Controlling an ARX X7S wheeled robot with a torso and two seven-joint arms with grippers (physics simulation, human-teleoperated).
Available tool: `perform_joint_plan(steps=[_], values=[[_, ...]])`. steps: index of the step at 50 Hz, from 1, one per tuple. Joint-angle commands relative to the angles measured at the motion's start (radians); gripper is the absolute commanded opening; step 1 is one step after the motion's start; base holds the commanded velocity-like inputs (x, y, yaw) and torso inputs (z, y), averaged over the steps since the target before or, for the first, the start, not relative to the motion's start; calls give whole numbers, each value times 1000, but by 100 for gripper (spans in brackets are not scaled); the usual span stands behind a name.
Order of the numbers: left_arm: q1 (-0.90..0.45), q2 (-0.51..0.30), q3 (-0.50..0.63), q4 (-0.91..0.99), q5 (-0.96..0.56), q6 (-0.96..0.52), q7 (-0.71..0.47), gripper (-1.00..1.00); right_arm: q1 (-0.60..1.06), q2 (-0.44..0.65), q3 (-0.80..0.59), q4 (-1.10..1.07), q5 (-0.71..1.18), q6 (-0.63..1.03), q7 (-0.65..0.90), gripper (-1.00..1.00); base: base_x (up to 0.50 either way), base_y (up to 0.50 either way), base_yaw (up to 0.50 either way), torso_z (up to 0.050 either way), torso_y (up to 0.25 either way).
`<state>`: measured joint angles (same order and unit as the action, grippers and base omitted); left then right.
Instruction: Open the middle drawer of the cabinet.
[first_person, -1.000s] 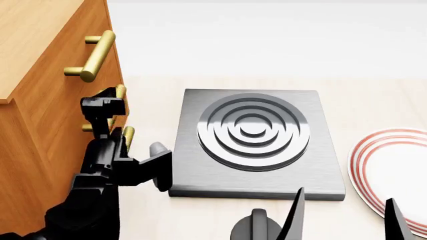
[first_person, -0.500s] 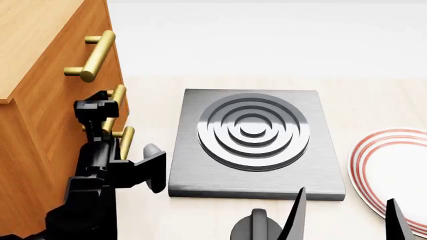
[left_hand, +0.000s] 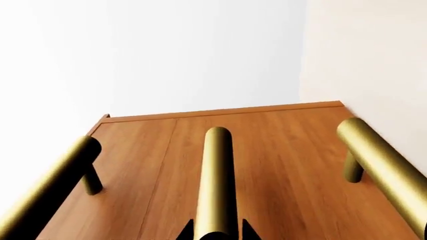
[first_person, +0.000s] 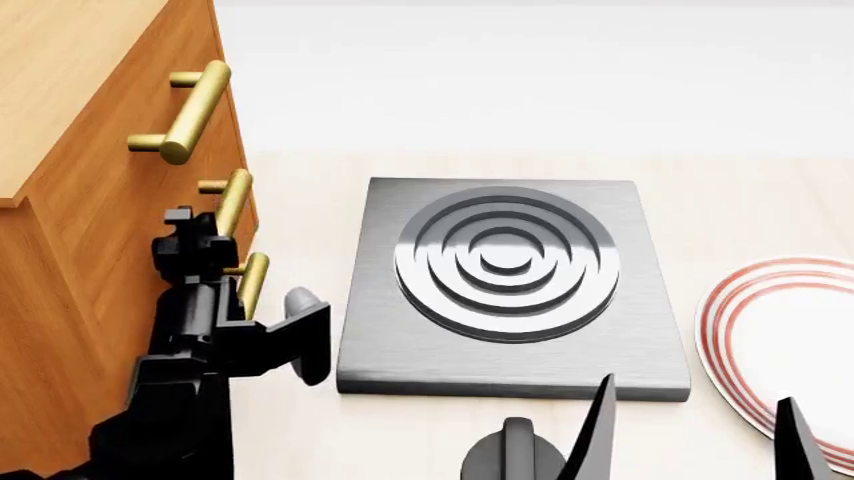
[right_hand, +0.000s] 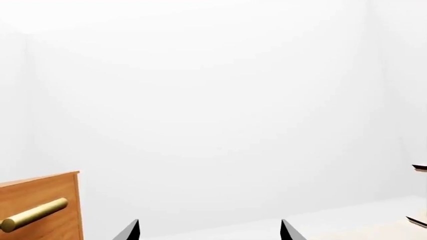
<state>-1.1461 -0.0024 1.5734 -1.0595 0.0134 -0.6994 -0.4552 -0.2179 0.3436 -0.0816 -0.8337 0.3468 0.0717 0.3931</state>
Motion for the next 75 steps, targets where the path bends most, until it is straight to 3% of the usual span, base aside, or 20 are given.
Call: perform_joint_plan(steps=[1, 75], values=[[0, 2, 3, 23, 36, 2, -40, -100, 0, 5, -1, 0, 2, -2, 6, 100, 0, 0, 0, 0, 0], [3, 2, 12, 425, 229, -69, 57, -100, -14, 41, 16, -22, 34, -25, 40, 100, 0, 0, -1, 0, 3]])
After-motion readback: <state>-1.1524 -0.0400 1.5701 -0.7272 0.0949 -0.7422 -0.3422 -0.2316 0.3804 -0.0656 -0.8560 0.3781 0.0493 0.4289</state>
